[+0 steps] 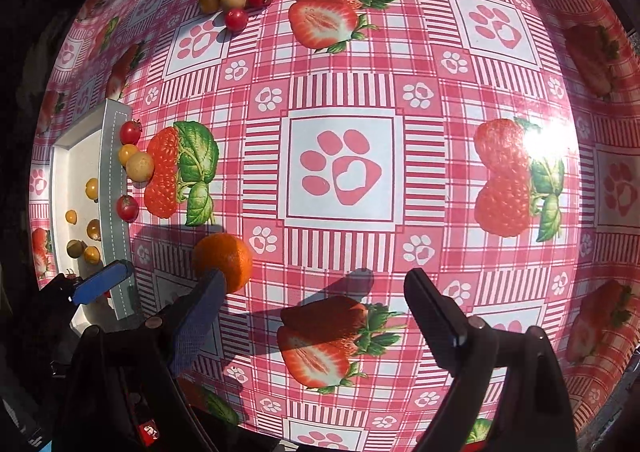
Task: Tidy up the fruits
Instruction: 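Move both open tools back toward the mandarin orange on the cloth, then grasp the mandarin orange with the right tool while the left grasps a red tomato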
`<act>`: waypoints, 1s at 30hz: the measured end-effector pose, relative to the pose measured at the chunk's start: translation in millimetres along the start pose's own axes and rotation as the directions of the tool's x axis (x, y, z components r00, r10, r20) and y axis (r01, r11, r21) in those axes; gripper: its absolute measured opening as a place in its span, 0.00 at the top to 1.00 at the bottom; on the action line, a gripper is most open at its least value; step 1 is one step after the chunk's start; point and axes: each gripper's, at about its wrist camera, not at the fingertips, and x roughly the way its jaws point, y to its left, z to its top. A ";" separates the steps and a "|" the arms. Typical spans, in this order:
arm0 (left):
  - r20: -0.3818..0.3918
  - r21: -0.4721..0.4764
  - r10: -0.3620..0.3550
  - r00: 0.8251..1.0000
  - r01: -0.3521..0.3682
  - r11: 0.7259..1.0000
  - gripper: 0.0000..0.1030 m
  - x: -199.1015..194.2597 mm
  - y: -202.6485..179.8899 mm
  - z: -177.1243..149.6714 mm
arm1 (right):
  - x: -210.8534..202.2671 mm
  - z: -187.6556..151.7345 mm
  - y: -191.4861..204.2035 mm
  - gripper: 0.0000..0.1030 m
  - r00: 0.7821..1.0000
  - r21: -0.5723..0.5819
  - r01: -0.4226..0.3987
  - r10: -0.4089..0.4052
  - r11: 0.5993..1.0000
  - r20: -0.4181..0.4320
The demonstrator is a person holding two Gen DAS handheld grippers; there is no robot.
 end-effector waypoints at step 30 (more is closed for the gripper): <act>0.072 -0.013 0.138 0.988 -0.137 0.990 0.27 22.6 35.4 68.1 | 19.7 -13.6 62.7 0.16 0.999 -0.296 -0.031 0.038 0.955 0.018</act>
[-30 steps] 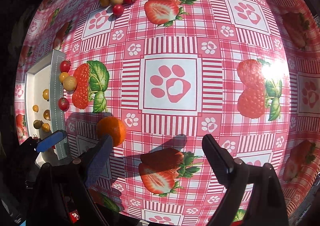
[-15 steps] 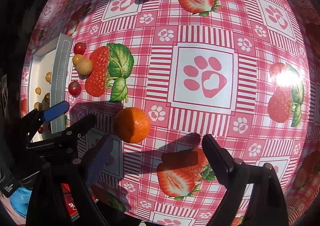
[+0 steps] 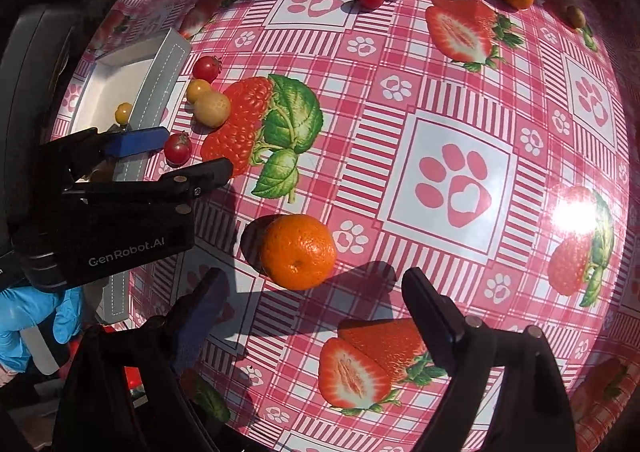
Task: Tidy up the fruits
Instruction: 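Grasp the mandarin orange with the right tool while the left grasps a red tomato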
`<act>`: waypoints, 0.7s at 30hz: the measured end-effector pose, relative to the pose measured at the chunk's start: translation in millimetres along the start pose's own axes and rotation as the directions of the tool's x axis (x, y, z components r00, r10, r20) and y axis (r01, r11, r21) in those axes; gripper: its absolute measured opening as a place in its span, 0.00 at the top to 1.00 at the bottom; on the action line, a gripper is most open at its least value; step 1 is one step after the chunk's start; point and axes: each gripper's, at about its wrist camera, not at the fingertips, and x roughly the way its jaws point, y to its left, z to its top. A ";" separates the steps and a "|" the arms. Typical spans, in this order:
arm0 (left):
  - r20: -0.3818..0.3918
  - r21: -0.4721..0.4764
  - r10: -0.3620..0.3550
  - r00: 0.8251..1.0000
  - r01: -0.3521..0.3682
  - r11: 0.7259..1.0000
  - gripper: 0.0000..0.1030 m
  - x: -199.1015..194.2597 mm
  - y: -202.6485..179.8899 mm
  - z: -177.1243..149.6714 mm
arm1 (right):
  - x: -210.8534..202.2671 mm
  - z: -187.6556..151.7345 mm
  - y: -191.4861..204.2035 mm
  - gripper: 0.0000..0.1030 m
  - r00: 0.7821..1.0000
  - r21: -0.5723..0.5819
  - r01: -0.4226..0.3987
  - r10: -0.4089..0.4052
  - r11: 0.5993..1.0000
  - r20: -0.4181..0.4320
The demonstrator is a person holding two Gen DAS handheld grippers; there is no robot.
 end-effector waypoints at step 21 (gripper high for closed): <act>0.035 -0.052 -0.116 0.993 0.117 0.992 0.78 -38.7 13.6 -13.1 | -9.5 7.0 -0.9 0.60 1.000 0.058 -0.017 0.016 0.998 0.018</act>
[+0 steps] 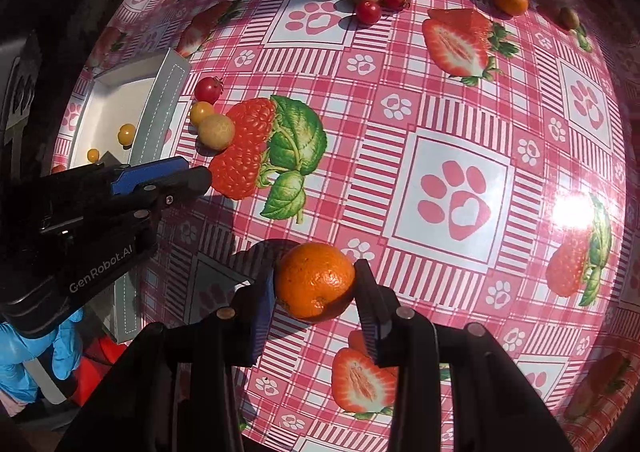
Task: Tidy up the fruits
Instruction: 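Grasp the mandarin orange with the right tool while the left grasps a red tomato, then carry the mandarin and red tomato into the white tray and open both tools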
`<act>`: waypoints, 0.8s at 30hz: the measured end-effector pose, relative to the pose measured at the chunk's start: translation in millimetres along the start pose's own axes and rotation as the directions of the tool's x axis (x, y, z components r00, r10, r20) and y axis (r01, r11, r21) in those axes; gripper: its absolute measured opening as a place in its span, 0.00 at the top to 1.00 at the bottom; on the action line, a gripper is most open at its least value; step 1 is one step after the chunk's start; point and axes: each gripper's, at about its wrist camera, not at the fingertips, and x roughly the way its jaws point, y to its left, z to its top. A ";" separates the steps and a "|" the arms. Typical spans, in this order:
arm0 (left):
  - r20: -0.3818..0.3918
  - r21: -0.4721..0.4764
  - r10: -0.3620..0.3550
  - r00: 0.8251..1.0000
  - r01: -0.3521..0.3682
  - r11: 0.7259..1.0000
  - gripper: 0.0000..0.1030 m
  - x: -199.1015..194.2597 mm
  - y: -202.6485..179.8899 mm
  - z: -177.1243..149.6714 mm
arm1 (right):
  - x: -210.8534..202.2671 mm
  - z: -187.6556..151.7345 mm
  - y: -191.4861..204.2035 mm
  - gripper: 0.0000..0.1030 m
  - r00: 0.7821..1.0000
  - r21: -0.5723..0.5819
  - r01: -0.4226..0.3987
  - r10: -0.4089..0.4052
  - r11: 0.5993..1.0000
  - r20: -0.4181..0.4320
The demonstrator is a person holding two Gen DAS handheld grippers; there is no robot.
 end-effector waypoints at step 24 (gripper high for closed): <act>0.142 -0.160 0.017 0.990 0.006 0.987 0.78 -77.7 51.3 -37.5 | -46.3 22.0 42.9 0.59 0.999 -0.037 -0.022 0.023 0.999 0.046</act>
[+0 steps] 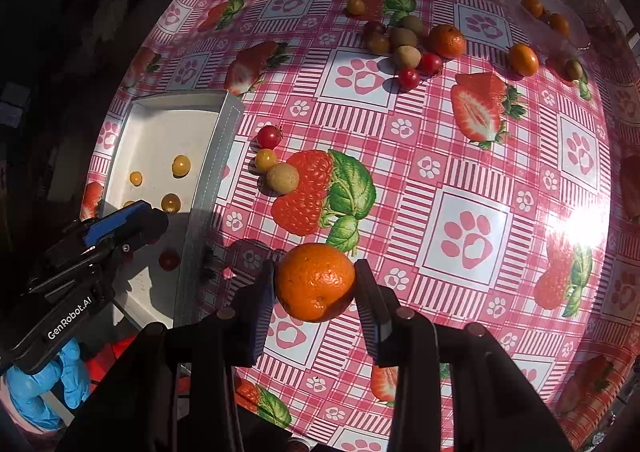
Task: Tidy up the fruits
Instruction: 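Carry the mandarin and red tomato into the white tray and open both tools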
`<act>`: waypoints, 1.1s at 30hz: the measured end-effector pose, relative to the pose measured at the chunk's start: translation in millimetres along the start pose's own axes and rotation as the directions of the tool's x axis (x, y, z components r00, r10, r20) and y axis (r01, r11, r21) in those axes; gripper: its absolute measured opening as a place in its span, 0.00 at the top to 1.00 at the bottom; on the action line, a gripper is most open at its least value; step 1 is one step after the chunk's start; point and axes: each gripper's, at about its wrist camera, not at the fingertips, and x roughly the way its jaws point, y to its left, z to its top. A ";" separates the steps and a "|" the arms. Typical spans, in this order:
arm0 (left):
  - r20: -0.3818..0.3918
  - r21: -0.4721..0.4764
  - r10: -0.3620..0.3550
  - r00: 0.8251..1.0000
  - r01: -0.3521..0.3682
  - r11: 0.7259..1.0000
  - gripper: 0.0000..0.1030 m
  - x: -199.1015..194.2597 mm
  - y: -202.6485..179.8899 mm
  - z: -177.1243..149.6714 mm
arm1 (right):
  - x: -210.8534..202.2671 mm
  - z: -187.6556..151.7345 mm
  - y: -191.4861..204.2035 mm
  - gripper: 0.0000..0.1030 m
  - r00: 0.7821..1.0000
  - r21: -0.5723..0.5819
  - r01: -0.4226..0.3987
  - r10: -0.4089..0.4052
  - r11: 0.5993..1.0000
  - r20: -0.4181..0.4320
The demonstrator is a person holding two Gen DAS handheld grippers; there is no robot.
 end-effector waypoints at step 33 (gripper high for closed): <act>-0.081 -0.064 0.200 0.977 -0.205 0.977 0.77 75.0 127.5 56.4 | 120.5 122.1 128.3 0.59 0.995 -0.167 -0.007 -0.010 0.986 -0.097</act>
